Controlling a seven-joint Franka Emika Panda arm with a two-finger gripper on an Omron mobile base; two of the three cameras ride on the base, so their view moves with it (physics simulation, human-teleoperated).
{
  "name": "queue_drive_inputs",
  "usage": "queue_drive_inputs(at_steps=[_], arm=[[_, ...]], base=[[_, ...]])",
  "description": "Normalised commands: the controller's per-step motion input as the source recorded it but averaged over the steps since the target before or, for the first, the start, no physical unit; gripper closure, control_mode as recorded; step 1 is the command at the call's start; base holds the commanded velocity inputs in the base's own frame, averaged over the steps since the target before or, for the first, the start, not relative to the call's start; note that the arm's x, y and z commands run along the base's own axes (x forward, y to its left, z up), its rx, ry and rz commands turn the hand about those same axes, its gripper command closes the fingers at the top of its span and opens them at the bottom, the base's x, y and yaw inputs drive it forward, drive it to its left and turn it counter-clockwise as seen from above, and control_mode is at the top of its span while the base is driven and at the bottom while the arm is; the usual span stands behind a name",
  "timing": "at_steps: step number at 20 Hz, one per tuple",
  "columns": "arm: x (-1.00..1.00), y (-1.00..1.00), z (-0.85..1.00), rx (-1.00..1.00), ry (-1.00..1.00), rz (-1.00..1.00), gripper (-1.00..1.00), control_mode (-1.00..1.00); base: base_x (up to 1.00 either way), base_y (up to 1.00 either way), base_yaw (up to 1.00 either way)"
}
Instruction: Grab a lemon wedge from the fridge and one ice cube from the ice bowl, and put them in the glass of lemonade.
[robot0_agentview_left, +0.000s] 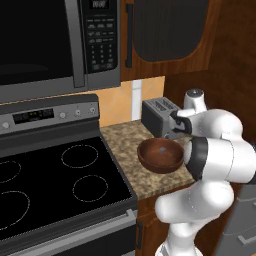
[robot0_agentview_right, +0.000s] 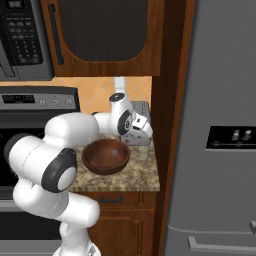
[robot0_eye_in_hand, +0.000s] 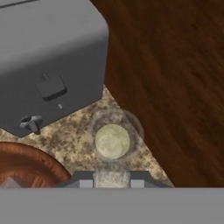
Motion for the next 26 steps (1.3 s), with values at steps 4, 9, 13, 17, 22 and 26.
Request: queue_drive_inputs(at_steps=[4,9,13,17,22,26], arm=[[0.06,0.00,0.00,0.02,0.00,-0.14,1.00,-1.00],[0.40,0.07,0.00,0.01,0.00,-0.11,1.00,-1.00],[0.31,0.03,0.00,0.00,0.00,-0.12,1.00,-1.00],[0.00,-0.32,-0.08,0.03,0.00,-0.13,1.00,-1.00],[0.05,-0.24,-0.13,0.02,0.00,-0.15,1.00,-1.00],[0.00,0.00,-0.25,0.00,0.00,-0.07,1.00,-1.00]], base=[[0.00,0.00,0.00],[0.00,0.00,0.00],[0.00,0.00,0.00],[0.00,0.00,0.00],[0.00,0.00,0.00],[0.00,0.00,0.00]])
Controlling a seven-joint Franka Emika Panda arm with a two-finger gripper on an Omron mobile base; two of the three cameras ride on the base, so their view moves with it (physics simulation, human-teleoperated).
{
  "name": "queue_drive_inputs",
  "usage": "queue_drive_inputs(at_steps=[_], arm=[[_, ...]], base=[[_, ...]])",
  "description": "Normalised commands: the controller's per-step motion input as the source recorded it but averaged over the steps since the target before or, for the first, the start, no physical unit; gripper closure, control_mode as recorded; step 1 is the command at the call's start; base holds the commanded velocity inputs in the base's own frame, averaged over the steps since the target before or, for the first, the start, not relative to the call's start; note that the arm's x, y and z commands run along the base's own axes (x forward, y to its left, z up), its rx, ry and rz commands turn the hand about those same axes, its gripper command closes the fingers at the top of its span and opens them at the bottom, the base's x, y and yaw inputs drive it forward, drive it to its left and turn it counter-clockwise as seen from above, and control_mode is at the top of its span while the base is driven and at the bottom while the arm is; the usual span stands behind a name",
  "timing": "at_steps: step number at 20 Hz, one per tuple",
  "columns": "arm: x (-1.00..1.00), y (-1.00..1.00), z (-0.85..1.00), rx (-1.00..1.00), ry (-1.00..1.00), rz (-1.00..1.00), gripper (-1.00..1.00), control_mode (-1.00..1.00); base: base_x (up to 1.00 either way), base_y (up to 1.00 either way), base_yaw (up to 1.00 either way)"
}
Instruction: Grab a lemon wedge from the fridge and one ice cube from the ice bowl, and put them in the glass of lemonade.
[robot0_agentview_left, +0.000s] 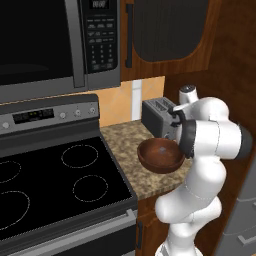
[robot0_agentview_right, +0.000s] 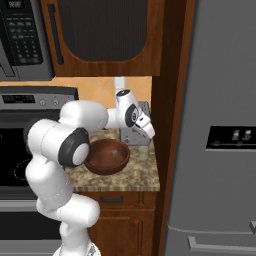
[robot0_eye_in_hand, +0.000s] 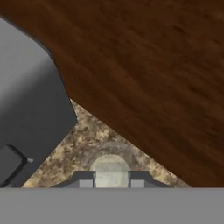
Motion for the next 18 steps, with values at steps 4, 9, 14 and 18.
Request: queue_drive_inputs(at_steps=[4,9,14,18], arm=[[0.00,0.00,-0.43,0.00,0.00,-0.02,1.00,-1.00],[0.00,-0.01,-0.20,0.00,0.00,-0.01,1.00,-1.00],[0.00,-0.16,0.00,0.01,0.00,0.00,1.00,-1.00],[0.00,-0.07,0.00,0.01,0.00,0.00,1.00,-1.00]], base=[[0.00,0.00,0.00],[0.00,0.00,0.00],[0.00,0.00,0.00],[0.00,0.00,0.00]])
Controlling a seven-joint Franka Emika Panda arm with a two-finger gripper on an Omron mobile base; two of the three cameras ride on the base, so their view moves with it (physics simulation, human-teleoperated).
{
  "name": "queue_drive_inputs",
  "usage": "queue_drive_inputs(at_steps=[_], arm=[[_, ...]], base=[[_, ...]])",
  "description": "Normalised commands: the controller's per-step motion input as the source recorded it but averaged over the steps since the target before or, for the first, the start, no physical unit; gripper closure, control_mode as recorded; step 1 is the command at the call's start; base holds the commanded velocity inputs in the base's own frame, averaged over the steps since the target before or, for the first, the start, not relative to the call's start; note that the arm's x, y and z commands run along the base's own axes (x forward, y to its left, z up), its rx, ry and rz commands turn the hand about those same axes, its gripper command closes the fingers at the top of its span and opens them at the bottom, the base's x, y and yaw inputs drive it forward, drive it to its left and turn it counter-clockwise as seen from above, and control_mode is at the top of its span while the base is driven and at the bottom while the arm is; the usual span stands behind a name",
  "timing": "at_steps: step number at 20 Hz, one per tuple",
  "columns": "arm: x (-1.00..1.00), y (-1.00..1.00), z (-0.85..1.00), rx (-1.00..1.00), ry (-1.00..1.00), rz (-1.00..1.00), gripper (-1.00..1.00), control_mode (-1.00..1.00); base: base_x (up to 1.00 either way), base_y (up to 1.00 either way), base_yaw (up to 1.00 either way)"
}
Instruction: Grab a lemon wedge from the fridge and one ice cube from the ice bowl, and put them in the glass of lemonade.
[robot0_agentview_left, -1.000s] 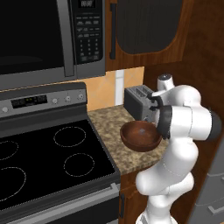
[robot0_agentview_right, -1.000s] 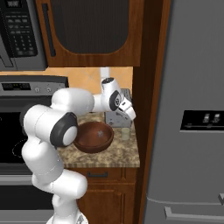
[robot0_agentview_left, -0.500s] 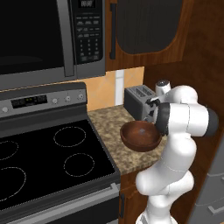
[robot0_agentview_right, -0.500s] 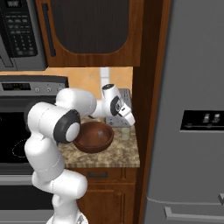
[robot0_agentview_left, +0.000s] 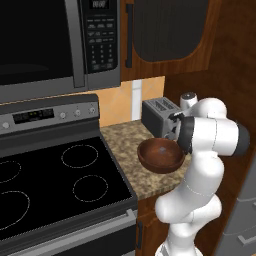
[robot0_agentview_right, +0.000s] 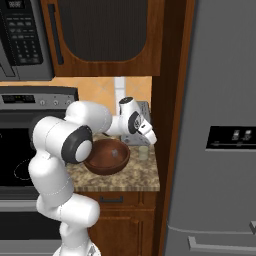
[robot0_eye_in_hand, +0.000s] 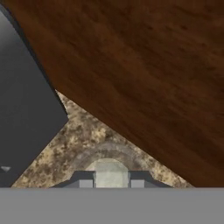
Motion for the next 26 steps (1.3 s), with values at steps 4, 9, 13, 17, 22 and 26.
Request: queue_drive_inputs(at_steps=[4,9,13,17,22,26], arm=[[-0.10,0.00,0.00,0.00,-0.01,0.00,1.00,-1.00],[-0.22,0.00,0.00,0.00,-0.04,0.00,1.00,-1.00],[-0.07,0.04,0.00,0.00,0.00,0.00,1.00,-1.00],[0.00,0.33,0.00,0.00,0.00,0.00,1.00,-1.00],[0.02,0.10,0.00,0.00,0.01,0.00,1.00,-1.00],[0.11,0.00,0.00,0.00,0.00,0.00,1.00,-1.00]], base=[[0.00,0.00,0.00],[0.00,0.00,0.00],[0.00,0.00,0.00],[0.00,0.00,0.00],[0.00,0.00,0.00],[0.00,0.00,0.00]])
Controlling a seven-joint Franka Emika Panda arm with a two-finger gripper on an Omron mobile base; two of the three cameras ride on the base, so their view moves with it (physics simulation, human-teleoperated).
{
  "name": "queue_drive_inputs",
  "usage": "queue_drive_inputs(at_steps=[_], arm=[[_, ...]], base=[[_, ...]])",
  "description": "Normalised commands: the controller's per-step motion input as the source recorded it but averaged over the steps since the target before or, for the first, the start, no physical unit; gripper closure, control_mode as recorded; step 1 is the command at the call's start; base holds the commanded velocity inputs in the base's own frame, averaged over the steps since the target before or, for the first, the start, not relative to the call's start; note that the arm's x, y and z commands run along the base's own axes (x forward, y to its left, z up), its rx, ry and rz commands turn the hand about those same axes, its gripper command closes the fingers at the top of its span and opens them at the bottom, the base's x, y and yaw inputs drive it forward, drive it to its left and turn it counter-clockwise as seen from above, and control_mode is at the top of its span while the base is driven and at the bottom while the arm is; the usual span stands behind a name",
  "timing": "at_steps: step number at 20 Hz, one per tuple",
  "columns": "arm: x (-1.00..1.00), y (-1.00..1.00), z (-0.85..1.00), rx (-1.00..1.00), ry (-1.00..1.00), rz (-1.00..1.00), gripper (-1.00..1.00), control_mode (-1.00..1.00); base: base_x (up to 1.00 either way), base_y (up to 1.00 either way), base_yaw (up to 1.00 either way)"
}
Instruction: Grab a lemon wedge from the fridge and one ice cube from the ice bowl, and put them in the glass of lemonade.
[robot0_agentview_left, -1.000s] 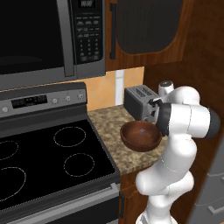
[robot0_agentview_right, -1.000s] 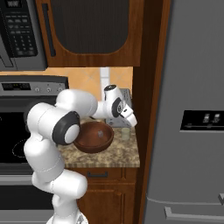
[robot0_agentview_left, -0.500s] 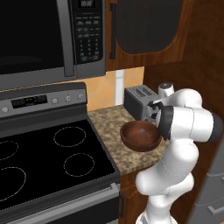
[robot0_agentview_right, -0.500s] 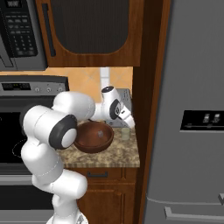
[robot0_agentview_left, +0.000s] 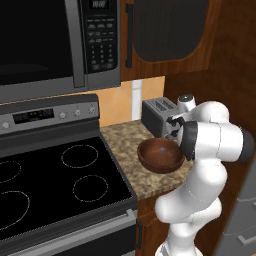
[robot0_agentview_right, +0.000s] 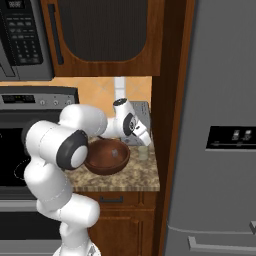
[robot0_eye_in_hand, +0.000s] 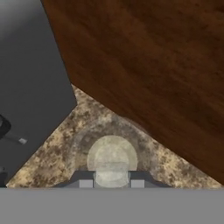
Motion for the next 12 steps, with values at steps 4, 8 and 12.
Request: queue_drive_inputs(at_steps=[4,8,12], arm=[[0.02,0.00,-0.02,0.00,0.00,0.00,1.00,-1.00],[0.15,0.00,-0.07,0.00,0.00,0.00,1.00,-1.00],[-0.01,-0.02,0.00,0.00,0.00,0.00,1.00,-1.00]], base=[[0.00,0.00,0.00],[0.00,0.00,0.00],[0.00,0.00,0.00]])
